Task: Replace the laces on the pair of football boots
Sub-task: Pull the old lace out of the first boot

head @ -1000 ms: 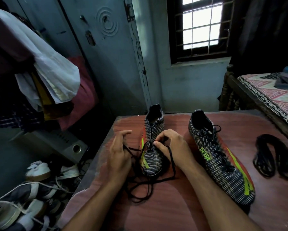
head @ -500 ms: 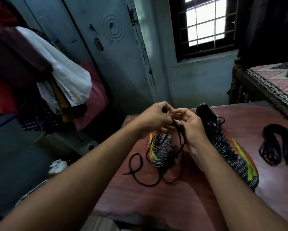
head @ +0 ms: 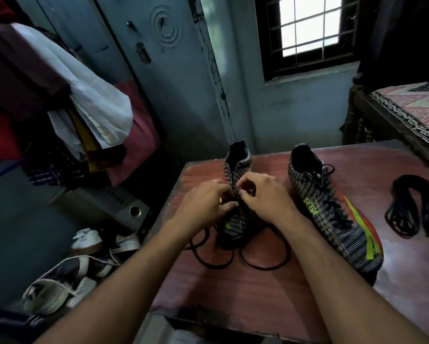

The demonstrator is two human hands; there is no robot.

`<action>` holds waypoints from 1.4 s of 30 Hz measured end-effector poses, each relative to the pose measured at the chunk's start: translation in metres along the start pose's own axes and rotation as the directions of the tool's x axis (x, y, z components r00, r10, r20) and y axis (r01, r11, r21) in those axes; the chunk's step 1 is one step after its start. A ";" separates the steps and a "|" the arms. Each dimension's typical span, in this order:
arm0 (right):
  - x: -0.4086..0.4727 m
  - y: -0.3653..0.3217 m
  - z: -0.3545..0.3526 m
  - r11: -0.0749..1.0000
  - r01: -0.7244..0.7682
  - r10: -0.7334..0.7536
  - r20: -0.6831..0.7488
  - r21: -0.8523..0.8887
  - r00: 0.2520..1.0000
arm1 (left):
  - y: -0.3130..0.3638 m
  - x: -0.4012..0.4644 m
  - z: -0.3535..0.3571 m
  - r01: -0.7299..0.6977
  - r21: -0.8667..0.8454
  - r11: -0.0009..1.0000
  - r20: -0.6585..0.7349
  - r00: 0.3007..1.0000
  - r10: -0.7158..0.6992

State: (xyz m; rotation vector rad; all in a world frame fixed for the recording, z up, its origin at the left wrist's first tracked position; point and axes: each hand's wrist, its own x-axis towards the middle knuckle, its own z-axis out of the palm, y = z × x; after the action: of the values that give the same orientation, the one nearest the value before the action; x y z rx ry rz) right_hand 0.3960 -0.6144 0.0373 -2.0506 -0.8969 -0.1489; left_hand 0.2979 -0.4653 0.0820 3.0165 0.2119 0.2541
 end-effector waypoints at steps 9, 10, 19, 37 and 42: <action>-0.001 0.007 0.003 0.997 0.079 -0.080 0.113 0.010 0.990 | -0.010 0.008 0.022 0.142 -0.432 0.891 -0.015 0.986 -0.164; -0.001 0.007 0.004 0.996 0.087 -0.088 0.110 0.013 0.990 | -0.010 0.005 0.028 0.142 -0.435 0.889 -0.054 0.982 -0.183; 0.000 0.004 0.009 0.982 0.167 -0.173 0.065 0.087 0.983 | -0.018 -0.014 0.067 -0.159 -0.767 0.622 -0.310 0.940 -0.143; 0.003 0.014 0.007 0.992 0.123 -0.124 0.112 0.020 0.986 | -0.010 -0.018 0.064 -0.161 -0.622 0.767 -0.408 0.902 -0.141; 0.003 0.009 0.008 0.991 0.137 -0.136 0.189 0.009 0.973 | -0.012 -0.013 0.053 -0.033 -0.366 0.930 -0.295 0.952 -0.082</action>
State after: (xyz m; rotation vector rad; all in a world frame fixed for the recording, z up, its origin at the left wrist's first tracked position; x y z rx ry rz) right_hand 0.4018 -0.6104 0.0278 -2.0308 -1.1566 -0.0299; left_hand 0.2926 -0.4603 0.0268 2.5880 0.2011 0.6793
